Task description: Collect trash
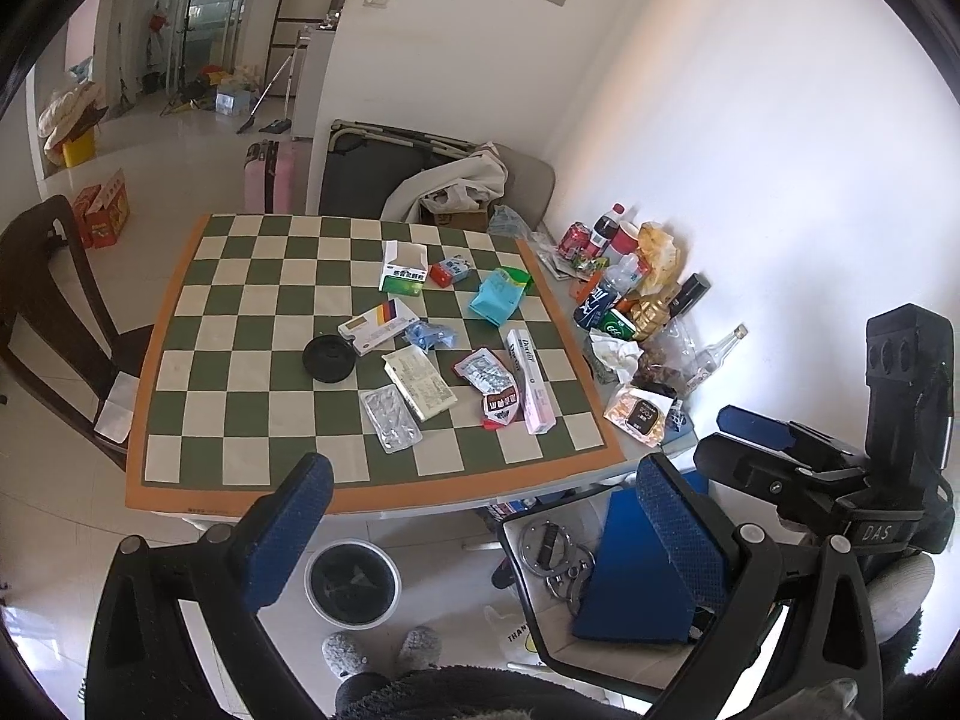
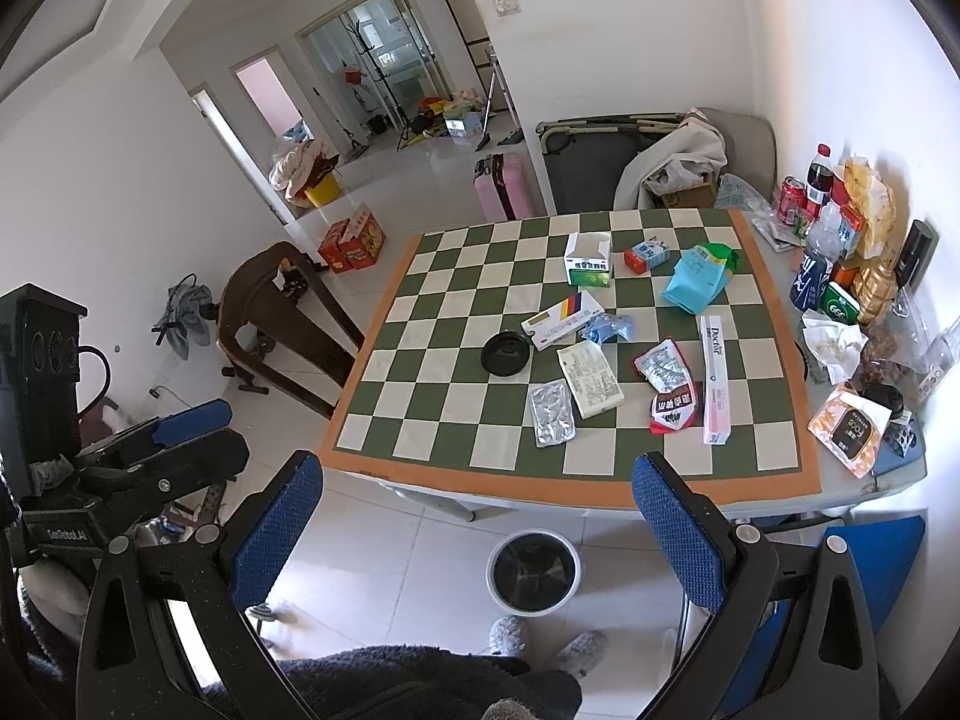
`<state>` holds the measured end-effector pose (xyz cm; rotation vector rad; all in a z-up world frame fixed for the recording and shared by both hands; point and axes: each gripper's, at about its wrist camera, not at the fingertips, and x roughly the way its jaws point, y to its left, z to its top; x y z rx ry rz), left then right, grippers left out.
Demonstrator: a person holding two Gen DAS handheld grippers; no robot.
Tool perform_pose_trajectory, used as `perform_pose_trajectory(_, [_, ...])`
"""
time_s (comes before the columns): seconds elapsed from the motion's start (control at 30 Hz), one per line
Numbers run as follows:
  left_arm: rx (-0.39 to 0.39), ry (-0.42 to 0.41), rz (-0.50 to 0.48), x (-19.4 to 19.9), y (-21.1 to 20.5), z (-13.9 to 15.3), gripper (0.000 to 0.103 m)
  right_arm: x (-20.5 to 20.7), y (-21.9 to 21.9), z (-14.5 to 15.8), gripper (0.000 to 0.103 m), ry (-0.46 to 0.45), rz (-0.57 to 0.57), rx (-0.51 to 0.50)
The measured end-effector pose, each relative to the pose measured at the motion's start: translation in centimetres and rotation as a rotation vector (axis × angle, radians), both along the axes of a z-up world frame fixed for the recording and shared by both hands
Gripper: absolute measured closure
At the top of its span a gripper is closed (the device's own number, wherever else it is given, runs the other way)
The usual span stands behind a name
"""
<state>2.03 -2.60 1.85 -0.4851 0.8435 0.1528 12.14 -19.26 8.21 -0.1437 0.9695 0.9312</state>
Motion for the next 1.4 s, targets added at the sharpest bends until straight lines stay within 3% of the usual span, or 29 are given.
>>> perform_pose_trajectory(1.4, [-0.023,-0.013,-0.015,-0.7,0.0,-0.4,0.000,0.1,-0.1,0.1,0.000,0.012,0.001,0.007])
